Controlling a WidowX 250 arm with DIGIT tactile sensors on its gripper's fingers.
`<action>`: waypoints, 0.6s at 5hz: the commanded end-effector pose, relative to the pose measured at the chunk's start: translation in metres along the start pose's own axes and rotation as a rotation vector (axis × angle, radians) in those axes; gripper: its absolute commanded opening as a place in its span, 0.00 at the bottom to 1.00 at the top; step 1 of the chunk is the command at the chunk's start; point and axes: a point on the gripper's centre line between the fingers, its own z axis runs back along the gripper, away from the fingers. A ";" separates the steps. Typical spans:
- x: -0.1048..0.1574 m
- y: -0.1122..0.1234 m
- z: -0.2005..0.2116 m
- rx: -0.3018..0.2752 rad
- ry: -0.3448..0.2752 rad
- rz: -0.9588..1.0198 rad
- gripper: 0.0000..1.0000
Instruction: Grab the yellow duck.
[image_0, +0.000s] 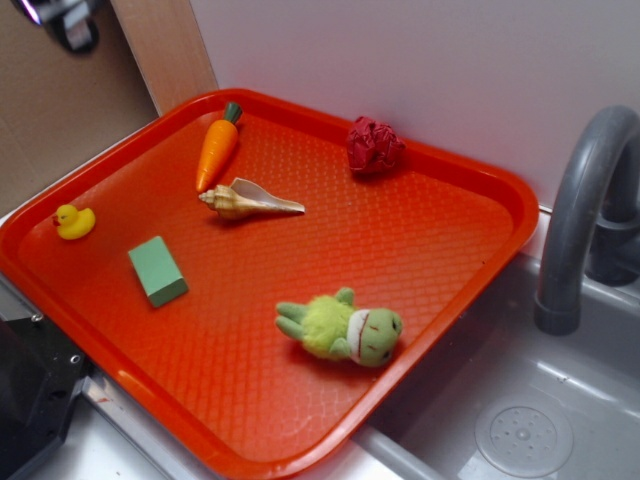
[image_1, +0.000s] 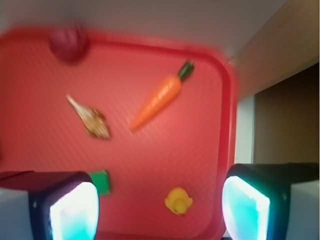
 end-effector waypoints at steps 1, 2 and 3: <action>-0.020 0.015 -0.044 0.000 0.122 -0.032 1.00; -0.030 0.023 -0.059 0.023 0.175 -0.052 1.00; -0.037 0.032 -0.076 0.044 0.232 -0.078 1.00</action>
